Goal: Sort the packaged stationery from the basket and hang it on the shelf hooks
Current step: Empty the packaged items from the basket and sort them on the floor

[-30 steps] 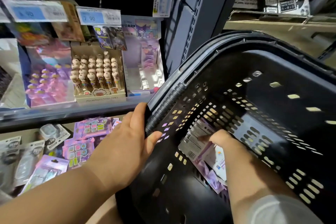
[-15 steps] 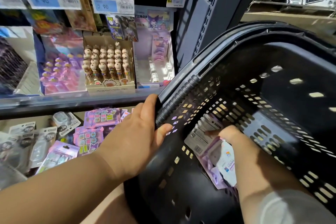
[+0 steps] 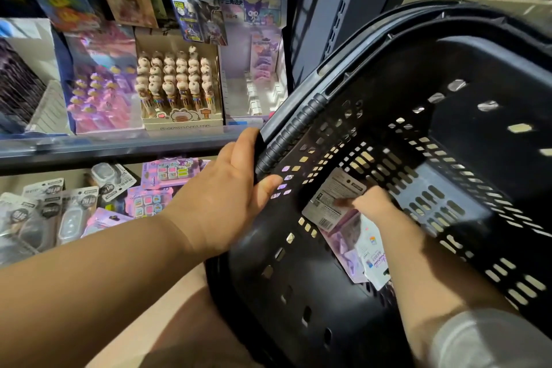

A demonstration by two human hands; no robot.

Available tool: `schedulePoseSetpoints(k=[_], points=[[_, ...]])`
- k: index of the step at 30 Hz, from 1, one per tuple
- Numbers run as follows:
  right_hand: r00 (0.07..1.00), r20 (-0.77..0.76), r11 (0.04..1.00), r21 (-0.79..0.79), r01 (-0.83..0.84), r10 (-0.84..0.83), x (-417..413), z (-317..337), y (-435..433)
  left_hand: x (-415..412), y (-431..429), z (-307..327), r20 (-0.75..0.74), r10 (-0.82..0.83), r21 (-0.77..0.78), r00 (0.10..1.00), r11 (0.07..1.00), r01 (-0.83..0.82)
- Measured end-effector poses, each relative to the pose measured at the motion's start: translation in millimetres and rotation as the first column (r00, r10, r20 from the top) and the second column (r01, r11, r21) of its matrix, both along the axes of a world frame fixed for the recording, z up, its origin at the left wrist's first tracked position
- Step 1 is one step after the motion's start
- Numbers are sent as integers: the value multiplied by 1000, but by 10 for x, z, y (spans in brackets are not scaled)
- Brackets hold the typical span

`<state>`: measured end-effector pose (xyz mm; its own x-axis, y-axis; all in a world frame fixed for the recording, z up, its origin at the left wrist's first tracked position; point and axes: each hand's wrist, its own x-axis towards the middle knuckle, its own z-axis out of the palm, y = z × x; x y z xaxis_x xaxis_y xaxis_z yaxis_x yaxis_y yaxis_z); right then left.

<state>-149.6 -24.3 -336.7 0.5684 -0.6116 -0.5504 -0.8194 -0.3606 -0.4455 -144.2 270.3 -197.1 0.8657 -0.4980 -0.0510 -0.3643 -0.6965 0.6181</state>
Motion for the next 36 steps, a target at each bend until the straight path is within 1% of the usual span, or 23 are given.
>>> schedulePoseSetpoints(k=[3,8,9,11,13,15,18,20,21,22,24,26,29,31,34,35,36], points=[[996,46,997,-28,-70,71,-88,-8,60,4,9,-7,-4,4,9,1000,1000,-4],[984,70,956,-256,-140,162,-269,-23,156,11,-10,13,-13,2,17,1000,1000,-2],[983,78,945,-297,-139,169,-305,-10,177,15,-17,20,-13,4,26,1000,1000,-4],[979,160,952,-298,-76,128,-379,30,205,21,-24,26,-15,4,40,1000,999,-3],[947,320,977,-207,40,29,-470,139,202,22,-26,22,-22,3,50,1000,999,-2],[874,477,986,-79,147,-92,-564,295,170,11,-17,23,-33,9,61,999,998,-7],[702,669,968,126,215,-243,-708,656,169,-6,-11,33,-58,11,96,998,995,-5],[561,740,928,298,223,-372,-813,881,186,0,-13,58,-91,3,105,996,994,7],[505,740,894,394,211,-445,-873,980,192,11,-18,73,-109,-2,108,994,994,14],[472,725,861,470,193,-502,-931,1063,193,23,-25,81,-130,-6,115,992,993,21],[448,691,813,559,166,-567,-1055,1281,237,40,-26,120,-169,-11,136,986,990,34],[419,679,785,598,162,-603,-1178,1488,306,41,-15,152,-201,-6,151,980,988,37],[425,613,716,685,134,-666,-1359,1731,464,8,-12,212,-214,2,121,977,992,25],[436,552,655,745,125,-711,-1473,1906,597,-71,-21,307,-147,-6,76,989,997,17],[388,494,551,834,43,-778,-1581,2082,757,-231,-60,434,42,-42,-27,998,999,43],[387,483,526,850,8,-786,-1597,2138,826,-285,-72,473,74,-65,-71,995,995,70],[385,475,505,863,-27,-791,-1597,2180,883,-338,-82,518,70,-82,-127,994,988,90]])
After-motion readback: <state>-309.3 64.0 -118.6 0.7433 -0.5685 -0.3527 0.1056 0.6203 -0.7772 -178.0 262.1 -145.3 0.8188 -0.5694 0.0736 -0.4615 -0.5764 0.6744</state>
